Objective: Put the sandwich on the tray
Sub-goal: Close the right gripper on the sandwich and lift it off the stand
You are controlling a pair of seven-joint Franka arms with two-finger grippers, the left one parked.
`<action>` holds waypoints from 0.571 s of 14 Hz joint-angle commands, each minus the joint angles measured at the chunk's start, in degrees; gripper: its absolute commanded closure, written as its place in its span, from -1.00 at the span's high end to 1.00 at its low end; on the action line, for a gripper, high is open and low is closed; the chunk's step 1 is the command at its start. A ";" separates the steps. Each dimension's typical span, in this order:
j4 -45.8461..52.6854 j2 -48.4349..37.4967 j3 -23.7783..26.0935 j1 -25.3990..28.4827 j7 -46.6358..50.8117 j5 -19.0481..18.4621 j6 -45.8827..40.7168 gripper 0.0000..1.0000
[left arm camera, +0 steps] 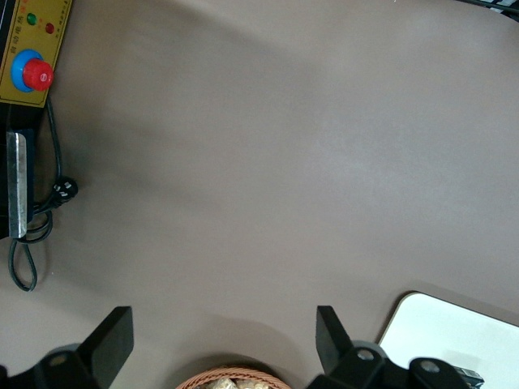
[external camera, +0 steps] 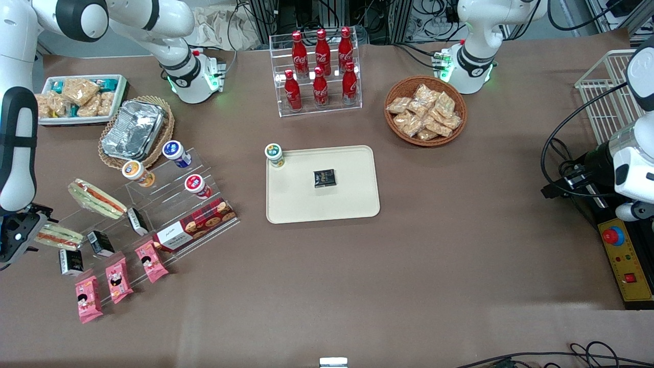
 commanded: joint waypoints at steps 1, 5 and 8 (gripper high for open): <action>1.05 0.81 -0.02 -1.33 -1.63 1.63 0.45 -0.10; 1.57 -1.46 -0.02 -1.16 -3.56 1.37 1.41 -0.95; 1.84 -6.90 0.33 -0.45 -3.57 1.45 0.80 -0.95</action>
